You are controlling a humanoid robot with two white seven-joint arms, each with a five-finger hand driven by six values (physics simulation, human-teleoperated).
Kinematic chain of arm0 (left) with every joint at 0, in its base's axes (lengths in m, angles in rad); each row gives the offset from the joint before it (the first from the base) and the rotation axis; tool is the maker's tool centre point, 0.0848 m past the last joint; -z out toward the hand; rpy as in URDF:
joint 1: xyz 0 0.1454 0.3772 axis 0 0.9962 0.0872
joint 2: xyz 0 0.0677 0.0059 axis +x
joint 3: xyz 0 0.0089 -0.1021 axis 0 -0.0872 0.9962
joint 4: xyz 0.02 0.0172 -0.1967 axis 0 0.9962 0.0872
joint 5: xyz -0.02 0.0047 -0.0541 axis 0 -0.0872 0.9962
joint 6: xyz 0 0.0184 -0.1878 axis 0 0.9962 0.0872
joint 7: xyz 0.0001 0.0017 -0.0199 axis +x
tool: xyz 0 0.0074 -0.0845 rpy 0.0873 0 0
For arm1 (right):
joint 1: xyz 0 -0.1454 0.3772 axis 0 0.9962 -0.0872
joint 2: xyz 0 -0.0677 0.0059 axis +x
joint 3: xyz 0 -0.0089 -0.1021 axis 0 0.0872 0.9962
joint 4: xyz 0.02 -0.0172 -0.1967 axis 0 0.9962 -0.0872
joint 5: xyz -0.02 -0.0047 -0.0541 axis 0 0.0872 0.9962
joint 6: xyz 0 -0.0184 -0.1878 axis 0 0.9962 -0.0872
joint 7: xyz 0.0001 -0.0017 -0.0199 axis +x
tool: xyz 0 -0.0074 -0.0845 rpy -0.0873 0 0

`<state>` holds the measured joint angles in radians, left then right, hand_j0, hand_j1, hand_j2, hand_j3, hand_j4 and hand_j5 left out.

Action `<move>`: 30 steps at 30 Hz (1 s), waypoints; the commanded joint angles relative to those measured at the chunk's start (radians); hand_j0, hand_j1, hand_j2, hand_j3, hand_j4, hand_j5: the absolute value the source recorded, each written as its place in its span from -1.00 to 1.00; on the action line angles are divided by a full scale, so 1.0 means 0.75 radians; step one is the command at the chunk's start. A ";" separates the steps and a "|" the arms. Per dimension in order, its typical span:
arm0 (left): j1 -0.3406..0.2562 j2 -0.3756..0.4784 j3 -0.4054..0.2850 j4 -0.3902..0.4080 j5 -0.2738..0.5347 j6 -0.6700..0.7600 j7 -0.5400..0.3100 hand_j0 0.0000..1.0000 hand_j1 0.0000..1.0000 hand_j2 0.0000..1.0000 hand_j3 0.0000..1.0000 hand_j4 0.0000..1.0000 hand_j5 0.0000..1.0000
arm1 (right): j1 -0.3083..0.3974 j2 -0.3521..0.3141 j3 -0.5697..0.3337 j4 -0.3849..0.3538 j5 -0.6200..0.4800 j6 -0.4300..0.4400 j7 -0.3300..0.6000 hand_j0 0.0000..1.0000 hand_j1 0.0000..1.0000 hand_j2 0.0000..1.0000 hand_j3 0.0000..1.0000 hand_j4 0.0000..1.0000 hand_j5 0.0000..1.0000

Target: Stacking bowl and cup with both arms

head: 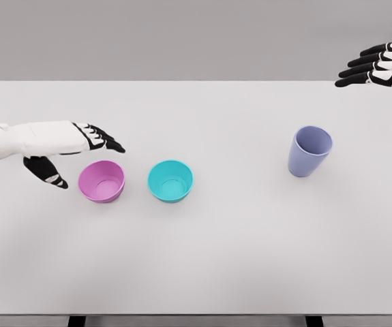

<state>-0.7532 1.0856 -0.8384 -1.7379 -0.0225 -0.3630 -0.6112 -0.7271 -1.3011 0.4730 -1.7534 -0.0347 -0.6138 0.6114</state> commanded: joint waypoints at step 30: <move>-0.016 -0.102 -0.060 0.006 -0.244 0.030 0.000 1.00 1.00 1.00 1.00 1.00 1.00 | -0.002 0.004 0.014 0.000 -0.007 0.004 -0.001 1.00 1.00 1.00 1.00 1.00 1.00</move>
<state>-0.7639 1.0127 -0.8834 -1.7340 -0.2057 -0.3420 -0.6112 -0.7286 -1.2957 0.4834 -1.7534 -0.0349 -0.6139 0.6114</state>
